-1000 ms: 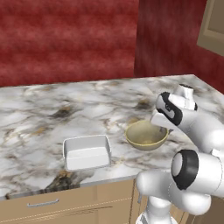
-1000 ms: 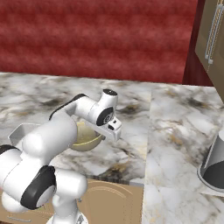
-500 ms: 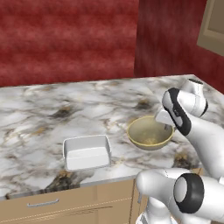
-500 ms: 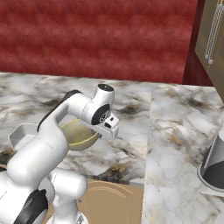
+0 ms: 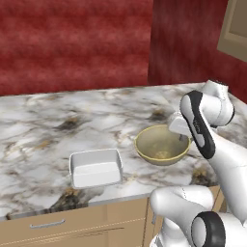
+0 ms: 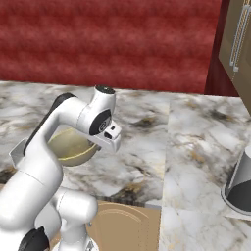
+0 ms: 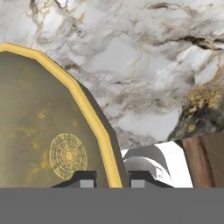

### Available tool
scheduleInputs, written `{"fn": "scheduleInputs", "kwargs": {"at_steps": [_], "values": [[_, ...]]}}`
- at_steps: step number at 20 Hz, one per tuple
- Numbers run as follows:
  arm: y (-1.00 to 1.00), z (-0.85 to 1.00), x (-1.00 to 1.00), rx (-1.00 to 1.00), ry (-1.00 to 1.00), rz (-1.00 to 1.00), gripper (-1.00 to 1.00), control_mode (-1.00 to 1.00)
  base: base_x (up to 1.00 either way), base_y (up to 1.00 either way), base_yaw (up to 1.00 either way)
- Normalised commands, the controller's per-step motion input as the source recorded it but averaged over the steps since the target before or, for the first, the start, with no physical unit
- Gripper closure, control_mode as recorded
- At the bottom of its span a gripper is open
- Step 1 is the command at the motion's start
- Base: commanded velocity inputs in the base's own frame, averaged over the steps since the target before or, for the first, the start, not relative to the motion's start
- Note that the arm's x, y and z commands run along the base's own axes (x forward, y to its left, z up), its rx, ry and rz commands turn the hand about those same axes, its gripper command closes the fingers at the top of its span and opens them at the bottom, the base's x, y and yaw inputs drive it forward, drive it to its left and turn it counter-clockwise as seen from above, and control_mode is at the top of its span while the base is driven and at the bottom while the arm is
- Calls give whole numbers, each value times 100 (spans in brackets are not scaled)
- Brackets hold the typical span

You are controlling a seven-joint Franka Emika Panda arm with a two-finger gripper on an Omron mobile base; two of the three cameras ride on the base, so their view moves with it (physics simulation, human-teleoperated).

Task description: Pick the bowl and tupperware and place them in the sink. Then turn on the water.

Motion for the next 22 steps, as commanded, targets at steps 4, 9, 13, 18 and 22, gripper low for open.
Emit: {"fn": "scheduleInputs", "kwargs": {"at_steps": [4, 9, 13, 18, 22], "values": [[30, 38, -25, 3, -9, 3, 100, -100, 0, 0, 0], [25, 39, -21, 4, -14, 3, 100, -100, 0, 0, 0], [17, 30, -8, 5, -12, 1, 100, -100, 0, 0, 0], [7, 7, -1, 2, -4, 0, 100, -100, 0, 0, 0], [0, 0, 0, 0, 0, 0, 100, -100, 0, 0, 0]]}}
